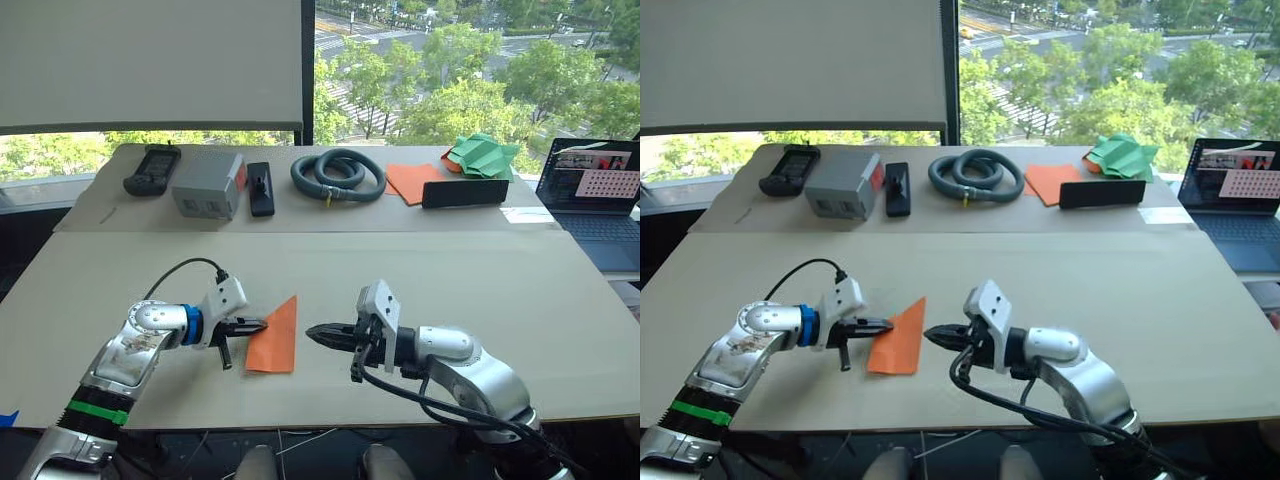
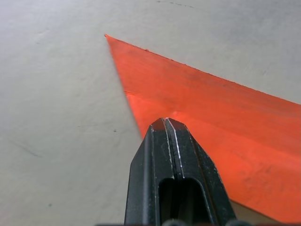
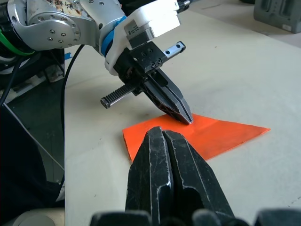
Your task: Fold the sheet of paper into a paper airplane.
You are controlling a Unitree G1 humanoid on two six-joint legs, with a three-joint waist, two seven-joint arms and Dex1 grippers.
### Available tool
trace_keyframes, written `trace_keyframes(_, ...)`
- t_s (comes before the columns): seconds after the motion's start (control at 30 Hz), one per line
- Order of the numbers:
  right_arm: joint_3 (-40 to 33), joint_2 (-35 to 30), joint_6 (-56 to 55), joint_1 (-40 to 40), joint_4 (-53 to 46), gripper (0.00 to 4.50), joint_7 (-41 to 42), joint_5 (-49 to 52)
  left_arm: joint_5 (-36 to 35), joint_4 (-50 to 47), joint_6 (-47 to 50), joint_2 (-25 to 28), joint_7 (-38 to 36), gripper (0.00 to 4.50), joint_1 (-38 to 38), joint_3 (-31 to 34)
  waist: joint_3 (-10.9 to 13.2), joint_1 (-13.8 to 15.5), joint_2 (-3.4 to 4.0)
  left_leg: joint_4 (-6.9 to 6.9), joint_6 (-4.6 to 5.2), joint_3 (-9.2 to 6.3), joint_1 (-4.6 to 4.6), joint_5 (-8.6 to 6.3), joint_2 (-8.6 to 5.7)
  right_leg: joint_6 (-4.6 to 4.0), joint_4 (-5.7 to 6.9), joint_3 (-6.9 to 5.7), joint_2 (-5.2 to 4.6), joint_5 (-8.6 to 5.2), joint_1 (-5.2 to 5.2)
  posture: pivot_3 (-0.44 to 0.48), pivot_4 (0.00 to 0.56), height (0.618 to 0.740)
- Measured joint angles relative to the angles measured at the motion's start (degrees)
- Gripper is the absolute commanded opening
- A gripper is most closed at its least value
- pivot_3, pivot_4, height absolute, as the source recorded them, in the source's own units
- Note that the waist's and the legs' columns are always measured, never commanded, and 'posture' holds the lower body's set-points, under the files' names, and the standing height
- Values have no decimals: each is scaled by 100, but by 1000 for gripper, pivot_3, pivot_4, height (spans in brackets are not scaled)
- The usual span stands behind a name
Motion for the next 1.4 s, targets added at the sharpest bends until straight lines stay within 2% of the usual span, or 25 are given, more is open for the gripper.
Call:
trace_keyframes(0.17,-8,-38,128,-21,41,0,-455,-135,12,752,-885,402,-940,1495,-629,75,15,21,22,7,1,10,-32,1,-6,-2,-29,-2,-12,1,-21,0,150,714)
trace_keyframes(0.27,3,-68,128,-23,166,0,-611,-259,57,1260,-1737,388,-1633,2536,-957,-96,14,50,20,11,2,10,-39,1,-5,-10,-23,0,-6,6,-23,0,150,714)
trace_keyframes(0.37,41,-93,127,-8,203,0,-695,-316,286,1830,-2791,205,-1872,3641,-1294,-259,13,95,19,11,5,9,-38,3,-2,-17,-16,1,3,23,-22,0,150,714)
trace_keyframes(0.4,51,-94,126,-3,204,0,-703,-325,334,1947,-3024,153,-1895,3738,-1356,-287,13,98,19,10,5,9,-39,3,-2,-17,-16,1,4,24,-22,0,150,714)
trace_keyframes(0.47,90,-98,124,9,212,0,-727,-359,455,2236,-3594,27,-1951,3738,-1516,-361,13,126,19,10,7,8,-39,4,0,-16,-14,2,7,28,-22,0,150,714)
trace_keyframes(0.53,174,-88,120,32,247,0,-813,-451,717,3119,-5296,-482,-2171,3738,-2144,-629,12,176,19,16,12,10,-49,7,-1,-13,-15,5,11,30,-12,0,150,714)
trace_keyframes(0.6,177,-83,120,32,293,0,-850,-470,758,3560,-6062,-739,-2352,3738,-2421,-788,12,164,19,30,16,10,-46,10,-2,-9,-17,8,11,32,20,0,150,714)
trace_keyframes(0.73,174,-83,120,56,316,0,-963,-491,771,4388,-7048,-1031,-2791,2630,-2792,-1178,12,141,19,29,70,9,-47,43,-2,1,-13,12,15,37,34,0,150,714)
trace_keyframes(0.97,161,-84,121,81,315,0,-1161,-514,895,5161,-7720,-1024,-2872,200,-3189,-1659,12,139,18,27,75,5,-47,45,0,4,0,16,23,39,33,0,150,714)
trace_keyframes(1.0,162,-81,121,81,315,0,-1173,-514,985,5253,-7777,-1017,-2851,32,-3238,-1666,12,141,18,28,76,5,-46,45,-1,4,-1,17,22,39,34,0,150,714)
trace_keyframes(1.1,162,-49,120,56,359,0,-1224,-529,1429,5448,-7835,-924,-2524,32,-3303,-1662,12,140,19,28,79,5,-47,46,-1,4,-1,17,23,39,35,0,150,714)
trace_keyframes(1.23,47,90,120,-129,548,0,-1461,-584,1607,5059,-6771,-796,-2042,32,-3155,-1504,12,137,19,28,83,5,-47,49,0,5,7,18,23,39,31,0,150,714)
trace_keyframes(1.27,-26,102,119,-220,584,0,-1531,-592,1509,4149,-5609,-564,-1976,32,-2711,-1357,13,101,28,27,80,10,-44,48,0,4,18,26,20,39,35,0,150,714)
trace_keyframes(1.3,-137,84,112,-236,585,0,-1572,-604,1424,3635,-4867,-458,-1943,32,-2428,-1289,13,70,30,27,82,10,-42,49,0,4,23,28,18,39,37,0,150,714)
trace_keyframes(1.4,-451,-108,107,-260,601,0,-1674,-710,1068,1134,-709,-274,-1427,32,-1258,-1023,14,0,20,28,87,8,-34,52,-3,3,71,33,22,38,28,0,150,714)
